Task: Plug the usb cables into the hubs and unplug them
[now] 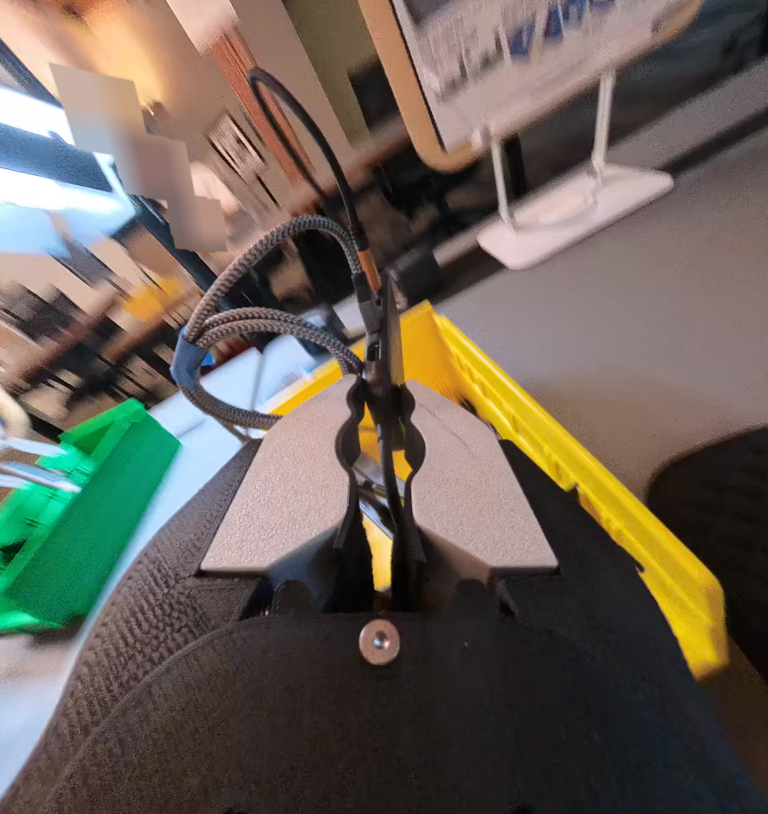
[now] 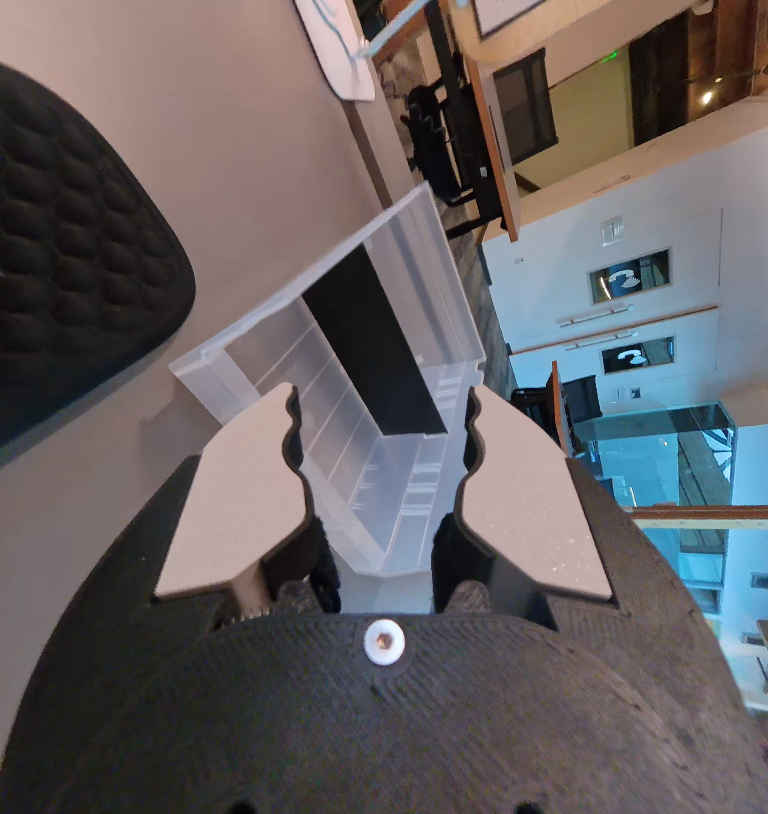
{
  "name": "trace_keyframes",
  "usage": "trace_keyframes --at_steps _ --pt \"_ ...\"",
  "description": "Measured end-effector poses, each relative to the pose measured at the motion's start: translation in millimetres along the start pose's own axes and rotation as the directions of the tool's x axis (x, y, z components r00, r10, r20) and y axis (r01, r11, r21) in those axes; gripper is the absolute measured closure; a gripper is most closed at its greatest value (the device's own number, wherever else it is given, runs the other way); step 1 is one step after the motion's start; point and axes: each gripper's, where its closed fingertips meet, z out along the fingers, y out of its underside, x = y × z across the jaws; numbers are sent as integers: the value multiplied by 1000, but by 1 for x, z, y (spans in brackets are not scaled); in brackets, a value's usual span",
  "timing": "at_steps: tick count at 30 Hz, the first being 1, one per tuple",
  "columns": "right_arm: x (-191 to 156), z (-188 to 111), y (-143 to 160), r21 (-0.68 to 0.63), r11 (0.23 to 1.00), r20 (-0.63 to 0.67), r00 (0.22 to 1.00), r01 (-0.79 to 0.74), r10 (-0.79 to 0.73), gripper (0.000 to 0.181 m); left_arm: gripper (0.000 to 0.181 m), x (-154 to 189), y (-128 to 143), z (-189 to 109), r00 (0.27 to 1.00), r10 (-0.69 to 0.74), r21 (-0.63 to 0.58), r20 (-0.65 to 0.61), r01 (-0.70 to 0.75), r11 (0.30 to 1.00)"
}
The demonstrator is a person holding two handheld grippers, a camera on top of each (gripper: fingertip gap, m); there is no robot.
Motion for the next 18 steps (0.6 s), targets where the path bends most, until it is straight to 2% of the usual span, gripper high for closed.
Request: trace_keyframes --at_steps 2,4,8,12,14,16,18 --pt "0 -1 -12 60 998 0 1000 -21 21 110 166 -9 -33 -16 990 79 176 120 -99 979" --pt "0 -3 -31 147 988 7 999 -53 52 110 169 -7 -67 -36 972 119 345 201 -184 920" --pt "-8 -11 -88 400 906 80 990 -139 117 111 169 22 -111 -61 958 188 539 215 -277 795" --pt "-23 -27 -151 618 764 171 980 -188 104 115 169 66 -133 -71 935 296 631 195 -350 692" --pt "-34 -32 -178 684 705 195 978 -188 72 116 169 91 -137 -71 883 411 621 227 -456 637" --pt "-45 -35 -201 735 655 197 980 -176 42 119 169 116 -136 -69 800 535 595 270 -576 560" --pt "-54 -36 -219 774 613 184 983 -156 19 119 169 141 -133 -68 735 626 594 262 -634 496"
